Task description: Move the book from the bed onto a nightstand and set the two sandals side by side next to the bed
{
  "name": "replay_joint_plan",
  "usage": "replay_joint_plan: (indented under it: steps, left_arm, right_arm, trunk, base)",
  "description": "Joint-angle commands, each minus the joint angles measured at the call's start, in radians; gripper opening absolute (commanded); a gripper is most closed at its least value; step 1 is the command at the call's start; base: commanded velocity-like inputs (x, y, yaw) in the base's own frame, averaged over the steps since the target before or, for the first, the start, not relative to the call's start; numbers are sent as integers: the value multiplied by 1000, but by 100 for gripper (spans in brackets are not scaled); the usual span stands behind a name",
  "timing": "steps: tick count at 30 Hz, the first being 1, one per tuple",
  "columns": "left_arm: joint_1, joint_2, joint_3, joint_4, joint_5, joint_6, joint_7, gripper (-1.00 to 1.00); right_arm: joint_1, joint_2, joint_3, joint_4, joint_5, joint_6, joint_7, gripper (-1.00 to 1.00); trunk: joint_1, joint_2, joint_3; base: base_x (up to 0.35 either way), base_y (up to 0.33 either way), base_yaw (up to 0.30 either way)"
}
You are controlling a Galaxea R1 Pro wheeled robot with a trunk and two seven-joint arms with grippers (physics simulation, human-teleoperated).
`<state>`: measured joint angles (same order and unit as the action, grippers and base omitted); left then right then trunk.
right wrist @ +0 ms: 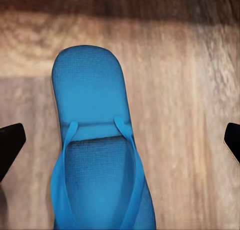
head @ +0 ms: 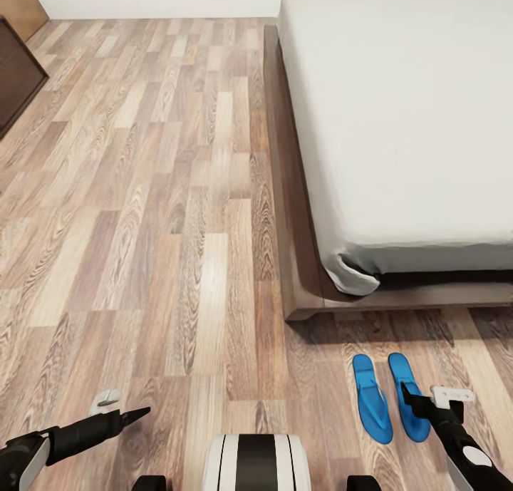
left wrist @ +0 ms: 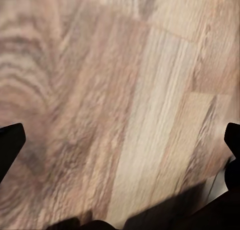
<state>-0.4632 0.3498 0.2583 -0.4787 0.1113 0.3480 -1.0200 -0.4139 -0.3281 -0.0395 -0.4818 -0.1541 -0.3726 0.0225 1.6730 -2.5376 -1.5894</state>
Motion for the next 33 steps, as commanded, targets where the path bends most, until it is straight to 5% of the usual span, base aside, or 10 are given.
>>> replay_joint_plan:
  steps: [1, 19, 33]
  left_arm:
    - [0, 0, 1, 0, 4, 10, -3, 100]
    - [0, -2, 1, 0, 4, 9, -3, 100]
    - [0, -23, 0, 0, 2, 9, -2, 100]
  right_arm:
    - [0, 0, 1, -2, -10, -3, 3, 100]
    - [0, -11, -2, -51, -16, 9, 8, 100]
    - [1, -12, -2, -49, -106, 12, 8, 100]
  trunk:
    - [-1, 0, 3]
    - [-9, 4, 73]
    - [-15, 8, 127]
  base:
    - [0, 0, 0]
    - [0, 0, 0]
    - [0, 0, 0]
